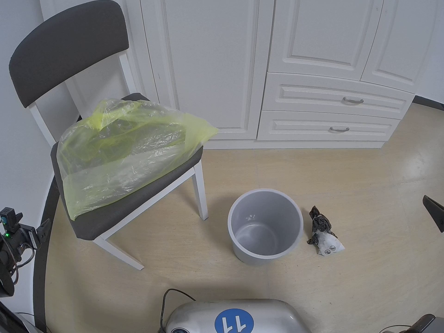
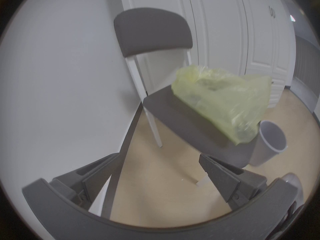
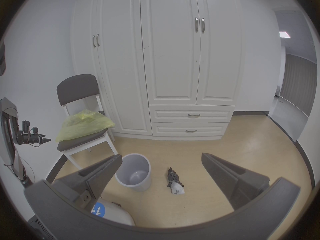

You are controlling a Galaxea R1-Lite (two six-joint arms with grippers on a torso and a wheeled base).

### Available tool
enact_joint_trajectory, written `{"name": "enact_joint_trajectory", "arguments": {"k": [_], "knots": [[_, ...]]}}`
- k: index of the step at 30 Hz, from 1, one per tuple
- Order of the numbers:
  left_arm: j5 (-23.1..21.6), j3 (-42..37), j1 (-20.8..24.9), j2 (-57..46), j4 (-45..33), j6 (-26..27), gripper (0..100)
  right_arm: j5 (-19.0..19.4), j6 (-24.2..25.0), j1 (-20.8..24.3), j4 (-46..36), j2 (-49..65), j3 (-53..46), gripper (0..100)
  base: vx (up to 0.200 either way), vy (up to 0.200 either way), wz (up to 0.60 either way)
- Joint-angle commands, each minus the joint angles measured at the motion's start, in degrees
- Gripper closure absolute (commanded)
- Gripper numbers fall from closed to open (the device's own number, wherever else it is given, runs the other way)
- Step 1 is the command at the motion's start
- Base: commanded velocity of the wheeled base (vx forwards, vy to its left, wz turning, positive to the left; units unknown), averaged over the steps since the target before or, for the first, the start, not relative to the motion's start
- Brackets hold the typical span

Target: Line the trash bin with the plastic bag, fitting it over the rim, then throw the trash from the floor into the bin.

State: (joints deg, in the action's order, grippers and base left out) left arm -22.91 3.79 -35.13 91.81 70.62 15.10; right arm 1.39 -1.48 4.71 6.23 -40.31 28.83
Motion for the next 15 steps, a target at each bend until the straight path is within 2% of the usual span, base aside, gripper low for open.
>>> {"name": "enact_joint_trajectory", "arguments": {"k": [1,2,5,8,9,12,15], "knots": [[0.0,4.4,-5.2,16.1,1.5,8.0,0,0.0,0.0,0.0,0.0,-1.8,-0.7,0,0.000,0.000,0.00],[0.1,4.8,-5.0,17.7,1.7,9.0,100,0.0,0.0,0.0,0.0,-2.0,-0.7,0,0.000,0.000,0.00],[0.1,5.8,-3.7,20.7,1.8,11.0,100,0.1,0.1,-0.1,0.0,-2.2,-0.7,0,0.000,0.000,0.00],[0.1,6.6,-1.0,22.5,1.9,11.0,100,0.1,0.1,-0.4,0.0,-2.5,-0.7,0,0.000,0.000,0.00],[0.1,7.0,1.7,24.4,2.3,10.7,100,0.1,0.2,-0.5,0.0,-2.6,-0.7,0,0.000,0.000,0.00],[0.1,7.5,3.9,26.5,3.5,10.7,100,0.1,0.1,-0.5,0.0,-2.8,-0.7,0,0.000,0.000,0.00],[0.9,10.0,7.4,33.1,8.0,10.6,100,0.1,0.2,-0.5,0.1,-3.0,-0.7,0,0.000,0.000,0.00]]}}
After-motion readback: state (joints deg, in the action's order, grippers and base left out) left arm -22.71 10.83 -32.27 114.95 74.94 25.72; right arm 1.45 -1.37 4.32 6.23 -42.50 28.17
